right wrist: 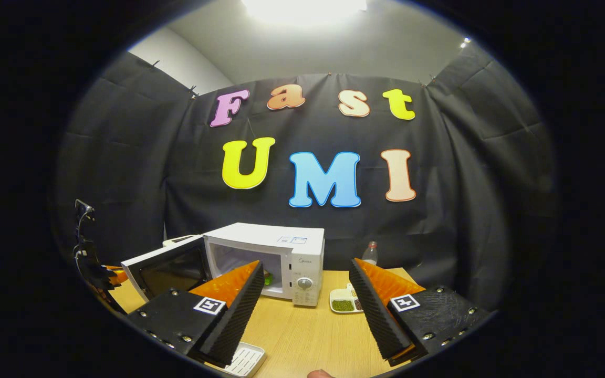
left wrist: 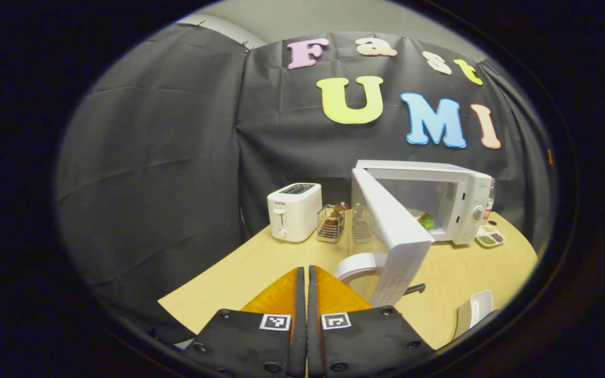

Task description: Open the microwave oven with the left hand, put the food in, and close the microwave oven.

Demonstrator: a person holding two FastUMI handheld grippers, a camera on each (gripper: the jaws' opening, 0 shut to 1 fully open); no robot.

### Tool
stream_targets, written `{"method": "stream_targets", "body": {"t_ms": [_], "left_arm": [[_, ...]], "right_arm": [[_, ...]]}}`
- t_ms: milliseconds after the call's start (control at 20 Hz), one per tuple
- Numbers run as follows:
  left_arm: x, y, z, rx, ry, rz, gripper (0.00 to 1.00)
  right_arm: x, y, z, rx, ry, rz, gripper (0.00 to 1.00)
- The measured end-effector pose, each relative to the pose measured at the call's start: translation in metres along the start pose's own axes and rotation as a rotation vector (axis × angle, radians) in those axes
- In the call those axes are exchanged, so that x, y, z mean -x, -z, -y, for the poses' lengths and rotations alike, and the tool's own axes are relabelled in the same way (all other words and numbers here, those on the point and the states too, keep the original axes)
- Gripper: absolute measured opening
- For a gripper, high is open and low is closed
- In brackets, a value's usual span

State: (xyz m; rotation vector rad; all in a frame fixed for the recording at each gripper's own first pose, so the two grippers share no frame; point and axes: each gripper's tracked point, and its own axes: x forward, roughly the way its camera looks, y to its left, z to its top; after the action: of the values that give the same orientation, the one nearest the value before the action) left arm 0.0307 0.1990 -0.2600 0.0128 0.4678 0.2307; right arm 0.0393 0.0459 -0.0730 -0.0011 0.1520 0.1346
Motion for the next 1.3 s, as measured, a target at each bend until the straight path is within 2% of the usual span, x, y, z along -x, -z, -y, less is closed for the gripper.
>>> {"method": "stream_targets", "body": {"t_ms": [50, 100, 250, 300, 400, 450, 850, 1300], "left_arm": [[0.003, -0.002, 0.007, 0.001, 0.008, 0.000, 0.12], [0.006, -0.003, 0.014, 0.003, 0.017, 0.002, 0.07], [0.011, -0.007, 0.035, -0.010, 0.047, 0.014, 0.07], [0.011, -0.007, 0.043, -0.012, 0.060, 0.015, 0.03], [0.011, -0.010, 0.059, -0.009, 0.091, 0.010, 0.12], [0.009, -0.010, 0.069, -0.007, 0.110, 0.008, 0.07], [-0.008, -0.018, 0.135, -0.048, 0.301, -0.005, 0.07], [-0.046, -0.035, 0.184, -0.081, 0.490, -0.011, 0.07]], "right_arm": [[0.002, 0.001, 0.002, -0.001, -0.002, -0.003, 0.98], [0.005, 0.001, 0.005, -0.003, -0.004, -0.004, 0.98], [0.013, -0.001, 0.010, -0.025, -0.005, -0.003, 0.98], [0.014, -0.004, 0.011, -0.031, -0.003, 0.003, 0.98], [0.017, -0.007, 0.012, -0.036, 0.000, 0.009, 0.98], [0.018, -0.009, 0.011, -0.039, 0.001, 0.013, 0.98], [0.006, -0.017, -0.005, -0.045, 0.021, 0.023, 0.98], [-0.007, -0.022, -0.006, -0.040, 0.125, 0.025, 0.98]]}}
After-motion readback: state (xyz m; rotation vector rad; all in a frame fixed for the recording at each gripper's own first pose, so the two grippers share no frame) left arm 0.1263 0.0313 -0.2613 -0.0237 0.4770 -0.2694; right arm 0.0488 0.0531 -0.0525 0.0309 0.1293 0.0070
